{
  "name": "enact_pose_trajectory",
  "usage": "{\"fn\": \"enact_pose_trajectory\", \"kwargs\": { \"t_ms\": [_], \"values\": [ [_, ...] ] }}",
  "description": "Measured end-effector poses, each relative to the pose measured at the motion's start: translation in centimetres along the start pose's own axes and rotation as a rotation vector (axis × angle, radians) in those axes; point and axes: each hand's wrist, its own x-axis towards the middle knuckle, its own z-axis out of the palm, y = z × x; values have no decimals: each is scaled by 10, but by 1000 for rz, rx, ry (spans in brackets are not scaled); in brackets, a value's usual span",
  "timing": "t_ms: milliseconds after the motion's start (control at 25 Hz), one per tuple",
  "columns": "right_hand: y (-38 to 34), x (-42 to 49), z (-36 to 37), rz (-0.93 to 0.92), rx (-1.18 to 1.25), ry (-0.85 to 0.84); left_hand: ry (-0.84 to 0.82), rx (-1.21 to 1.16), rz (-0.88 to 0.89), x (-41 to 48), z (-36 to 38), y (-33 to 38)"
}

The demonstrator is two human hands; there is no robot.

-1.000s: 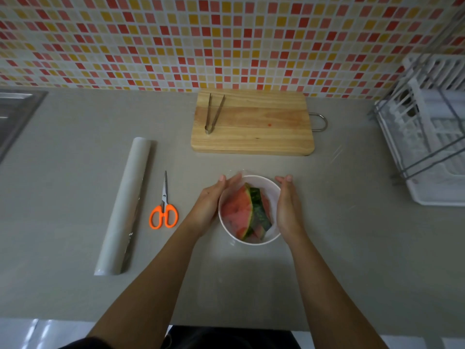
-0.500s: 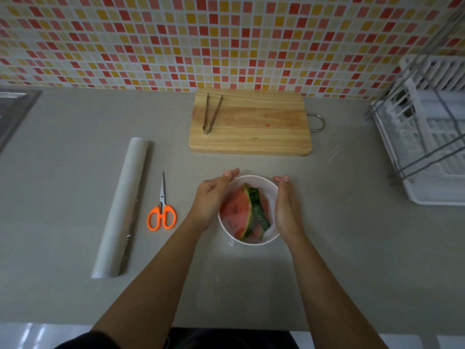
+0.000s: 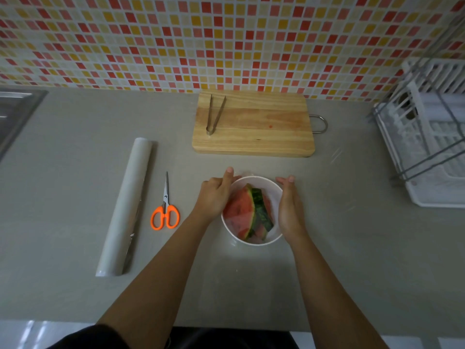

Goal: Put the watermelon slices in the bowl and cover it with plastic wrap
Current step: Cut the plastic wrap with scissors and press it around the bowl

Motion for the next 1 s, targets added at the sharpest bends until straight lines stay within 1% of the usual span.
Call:
{"fn": "enact_pose_trajectory", "kwargs": {
  "t_ms": [80, 160, 280, 400, 520, 600, 720, 760, 800, 840, 880, 920, 960, 1000],
  "values": [
    [-2, -1, 1, -9, 11, 16, 17, 78, -17, 0, 1, -1],
    [-2, -2, 1, -6, 22, 31, 1, 98, -22, -2, 3, -2],
    [-4, -3, 0, 6, 50, 37, -29, 79, -21, -6, 4, 0],
    [-3, -3, 1, 5, 69, 41, -63, 6, -43, -8, 3, -2],
    [-2, -3, 2, 4, 85, 81, -98, -39, -43, -8, 3, -1],
    [-2, -2, 1, 10, 104, 94, -93, -8, -21, -6, 3, -1],
    [-1, 0, -1, 25, 97, 49, -65, 32, -55, -3, 2, -5],
    [-1, 0, -1, 33, 90, 32, -78, -1, -51, -3, 2, -7],
    [-1, 0, -2, 40, 88, 23, -103, -76, -57, -2, 2, -10],
    [0, 0, -3, 45, 94, 30, -109, -192, -100, 0, 1, -13],
    [0, 0, -4, 44, 107, 49, -71, -297, -173, 3, -1, -15],
    [1, 0, -6, 39, 126, 75, 18, -366, -249, 6, -6, -16],
    [2, 0, -7, 32, 150, 99, 150, -392, -298, 10, -10, -17],
    [3, 0, -8, 25, 184, 116, 259, -409, -298, 14, -14, -17]
  ]
}}
